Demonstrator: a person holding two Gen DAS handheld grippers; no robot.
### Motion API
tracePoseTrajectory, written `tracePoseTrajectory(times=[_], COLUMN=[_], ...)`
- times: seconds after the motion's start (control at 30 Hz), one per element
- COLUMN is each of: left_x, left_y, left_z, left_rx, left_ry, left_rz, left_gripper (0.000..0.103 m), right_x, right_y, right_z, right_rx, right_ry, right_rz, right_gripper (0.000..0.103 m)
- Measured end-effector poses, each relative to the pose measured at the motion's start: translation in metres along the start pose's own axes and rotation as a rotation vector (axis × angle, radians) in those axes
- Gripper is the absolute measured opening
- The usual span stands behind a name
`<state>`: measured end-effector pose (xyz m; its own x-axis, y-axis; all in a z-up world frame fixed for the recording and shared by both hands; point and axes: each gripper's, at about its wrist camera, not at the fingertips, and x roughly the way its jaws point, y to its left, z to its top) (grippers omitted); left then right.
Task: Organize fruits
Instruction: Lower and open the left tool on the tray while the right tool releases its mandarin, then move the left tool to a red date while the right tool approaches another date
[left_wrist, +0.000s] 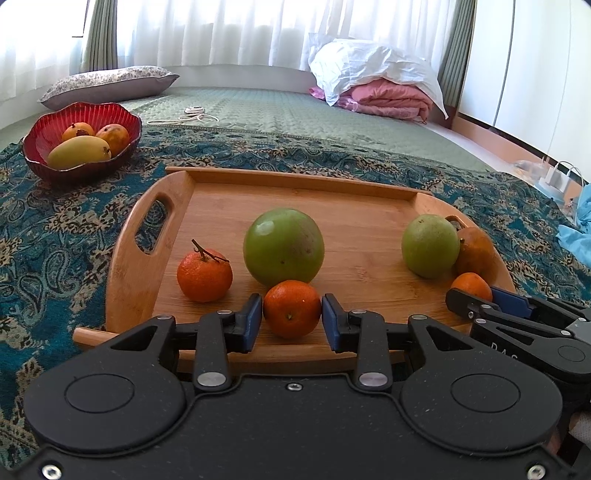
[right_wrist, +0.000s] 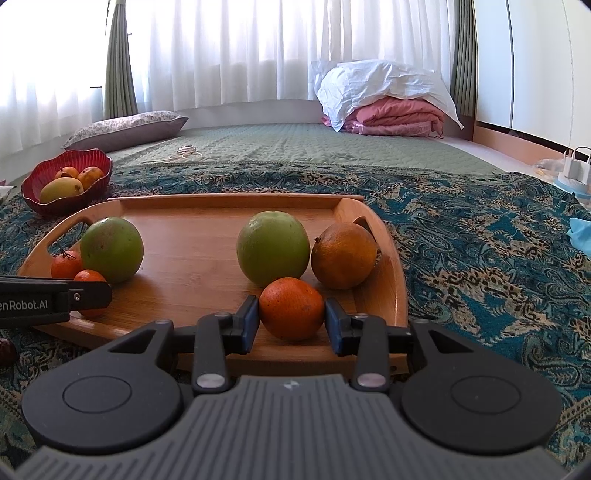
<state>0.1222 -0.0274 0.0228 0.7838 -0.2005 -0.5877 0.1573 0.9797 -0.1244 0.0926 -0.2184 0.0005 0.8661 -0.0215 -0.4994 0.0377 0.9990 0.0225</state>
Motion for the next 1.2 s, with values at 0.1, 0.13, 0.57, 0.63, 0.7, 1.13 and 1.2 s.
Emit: tracePoseTrajectory(times=[0.1, 0.13, 0.57, 0.63, 0.7, 1.13, 1.2], left_x=[-0.003, -0.004, -0.033, -0.039, -0.046, -0.069, -0.069], left_y=[0.001, 0.001, 0.003, 0.005, 0.007, 0.014, 0.018], left_z=[-0.001, -0.002, -0.014, -0.016, -0.017, -0.036, -0.040], left_rx=[0.004, 0.006, 0.027, 0.026, 0.026, 0.066, 0.059], left_ry=[0.000, 0.001, -0.042, -0.051, -0.062, -0.108, -0.103], left_rz=[0.001, 0.001, 0.014, 0.016, 0.018, 0.067, 0.075], left_gripper=[0.040, 0.040, 0.054, 0.057, 0.061, 0.086, 0.087], right_x=[-0.002, -0.003, -0.025, -0.031, -0.036, -0.062, -0.064], right_y=[0.000, -0.001, -0.002, -0.002, 0.000, 0.027, 0.032], right_z=[0.000, -0.001, -0.012, -0.014, -0.016, -0.032, -0.036], right_rx=[-0.001, -0.002, 0.012, 0.019, 0.025, -0.026, -0.041], right_ry=[-0.003, -0.004, -0.058, -0.082, -0.099, -0.141, -0.139], right_rz=[-0.002, -0.003, -0.013, -0.009, -0.005, 0.083, 0.096], right_gripper=[0.049, 0.051, 0.063, 0.063, 0.063, 0.067, 0.067])
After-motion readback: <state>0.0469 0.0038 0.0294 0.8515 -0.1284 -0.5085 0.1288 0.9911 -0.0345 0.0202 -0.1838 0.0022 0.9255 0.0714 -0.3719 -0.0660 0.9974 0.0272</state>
